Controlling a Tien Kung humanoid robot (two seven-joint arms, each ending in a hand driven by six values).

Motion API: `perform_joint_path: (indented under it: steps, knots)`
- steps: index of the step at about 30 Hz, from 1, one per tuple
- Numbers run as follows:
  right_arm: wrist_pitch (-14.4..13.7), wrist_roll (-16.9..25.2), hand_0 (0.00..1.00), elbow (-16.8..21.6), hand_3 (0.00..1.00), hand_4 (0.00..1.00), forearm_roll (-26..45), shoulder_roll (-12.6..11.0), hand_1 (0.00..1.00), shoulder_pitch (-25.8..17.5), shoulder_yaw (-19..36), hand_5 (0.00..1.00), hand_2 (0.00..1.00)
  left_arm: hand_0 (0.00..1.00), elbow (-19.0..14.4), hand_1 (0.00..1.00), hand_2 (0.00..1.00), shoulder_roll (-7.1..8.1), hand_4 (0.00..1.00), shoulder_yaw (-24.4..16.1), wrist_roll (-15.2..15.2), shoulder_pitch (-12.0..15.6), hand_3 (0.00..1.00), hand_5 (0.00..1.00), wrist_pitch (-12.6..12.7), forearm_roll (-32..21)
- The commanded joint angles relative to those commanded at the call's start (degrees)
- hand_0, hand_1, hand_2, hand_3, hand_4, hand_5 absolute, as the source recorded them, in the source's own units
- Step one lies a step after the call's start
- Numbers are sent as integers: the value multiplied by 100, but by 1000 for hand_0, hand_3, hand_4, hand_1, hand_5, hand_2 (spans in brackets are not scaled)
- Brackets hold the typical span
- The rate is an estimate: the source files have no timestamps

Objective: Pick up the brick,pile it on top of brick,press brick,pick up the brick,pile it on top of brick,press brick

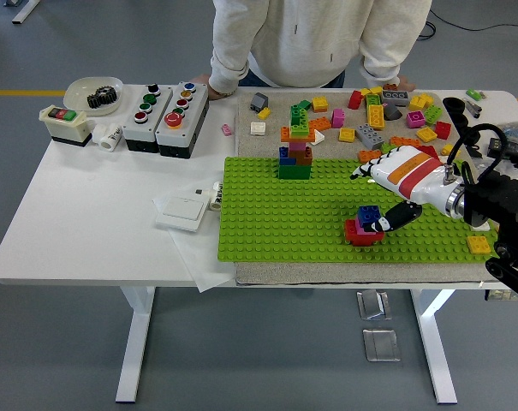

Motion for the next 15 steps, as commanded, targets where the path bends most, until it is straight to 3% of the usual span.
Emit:
perform_joint_path:
  steps: [15]
  knots:
    - [60,-5,654,86,813,998,-17,-58,665,-19,-5,509,748,781,0,718,661,2,590,-27,1,-3,564,607,0,19]
